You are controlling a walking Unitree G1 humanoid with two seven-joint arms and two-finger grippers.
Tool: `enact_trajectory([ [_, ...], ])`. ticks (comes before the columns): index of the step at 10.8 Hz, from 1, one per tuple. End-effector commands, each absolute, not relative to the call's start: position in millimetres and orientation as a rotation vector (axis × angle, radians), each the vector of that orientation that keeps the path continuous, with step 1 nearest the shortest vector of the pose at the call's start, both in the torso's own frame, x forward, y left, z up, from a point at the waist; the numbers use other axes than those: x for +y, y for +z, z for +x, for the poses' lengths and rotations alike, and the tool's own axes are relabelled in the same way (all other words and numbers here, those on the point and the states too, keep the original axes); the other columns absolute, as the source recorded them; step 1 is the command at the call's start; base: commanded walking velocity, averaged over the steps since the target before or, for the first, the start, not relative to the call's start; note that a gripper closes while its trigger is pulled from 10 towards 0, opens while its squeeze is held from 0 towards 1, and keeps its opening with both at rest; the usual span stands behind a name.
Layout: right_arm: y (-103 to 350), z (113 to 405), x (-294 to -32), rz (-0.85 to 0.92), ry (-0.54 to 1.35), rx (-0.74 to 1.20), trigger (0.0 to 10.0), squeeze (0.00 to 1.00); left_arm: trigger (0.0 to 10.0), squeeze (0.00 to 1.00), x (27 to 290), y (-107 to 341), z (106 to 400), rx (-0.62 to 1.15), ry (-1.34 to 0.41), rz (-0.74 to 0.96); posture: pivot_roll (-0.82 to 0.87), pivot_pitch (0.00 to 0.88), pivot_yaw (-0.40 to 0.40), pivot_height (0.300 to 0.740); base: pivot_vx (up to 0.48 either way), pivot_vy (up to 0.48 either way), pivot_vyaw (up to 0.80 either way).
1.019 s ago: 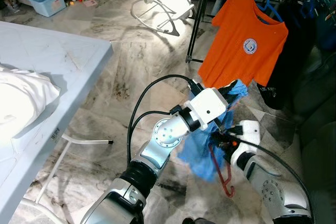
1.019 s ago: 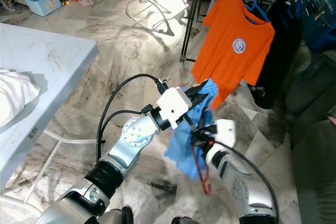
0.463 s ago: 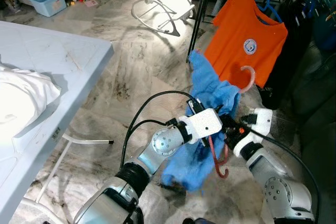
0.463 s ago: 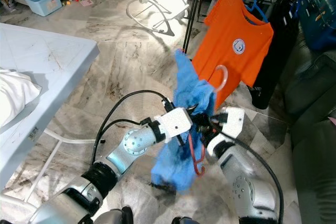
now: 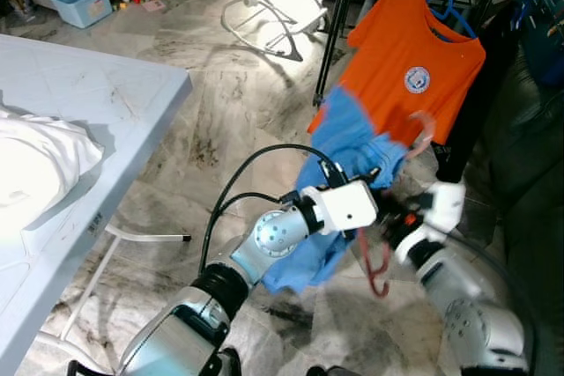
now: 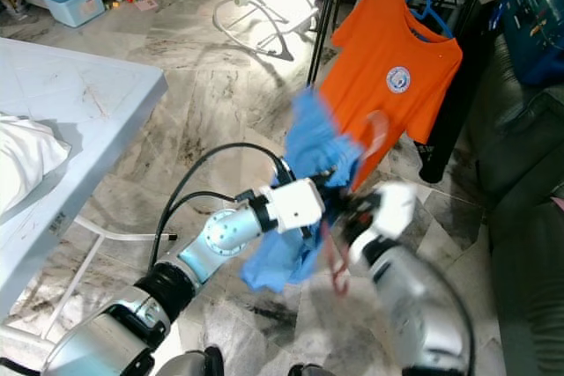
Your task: Hang hanger
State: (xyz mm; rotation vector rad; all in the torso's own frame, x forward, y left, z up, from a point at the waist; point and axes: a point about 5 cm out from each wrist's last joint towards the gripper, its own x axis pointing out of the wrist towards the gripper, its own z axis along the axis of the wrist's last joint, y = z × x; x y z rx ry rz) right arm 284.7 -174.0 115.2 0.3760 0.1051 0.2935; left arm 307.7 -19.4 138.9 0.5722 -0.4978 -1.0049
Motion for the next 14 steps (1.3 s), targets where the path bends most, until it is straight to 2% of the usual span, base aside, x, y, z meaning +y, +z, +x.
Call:
enact_trajectory([
  [1, 125.8, 287.4, -183.1, 0.372, 0.247, 0.044, 10.0, 0.0, 10.0, 0.0, -21.8, 132.6, 302.5, -0.502, -1.037, 0.592, 0.08, 0.139, -0.076, 0.74, 0.0, 0.0, 0.0],
  [8, 144.1, 290.3, -182.5, 0.376, 0.254, -0.068, 10.0, 0.0, 10.0, 0.0, -26.8, 131.5, 303.5, -0.455, -1.061, 0.552, 0.07, 0.138, -0.08, 0.74, 0.0, 0.0, 0.0],
  [9, 144.5, 289.5, -181.5, 0.379, 0.266, -0.07, 10.0, 0.0, 10.0, 0.05, -27.7, 130.9, 303.1, -0.441, -1.074, 0.537, 0.07, 0.137, -0.079, 0.74, 0.0, 0.0, 0.0],
  [10, 143.0, 288.8, -180.4, 0.356, 0.277, -0.064, 10.0, 0.0, 10.0, 1.0, -26.8, 130.1, 301.6, -0.416, -1.106, 0.478, 0.07, 0.137, -0.079, 0.74, 0.0, 0.0, 0.0],
  [14, 137.9, 287.7, -182.9, 0.33, 0.281, -0.044, 10.0, 0.0, 10.0, 1.0, -24.6, 125.4, 298.8, -0.382, -1.169, 0.474, 0.07, 0.135, -0.084, 0.74, 0.0, 0.0, 0.0],
])
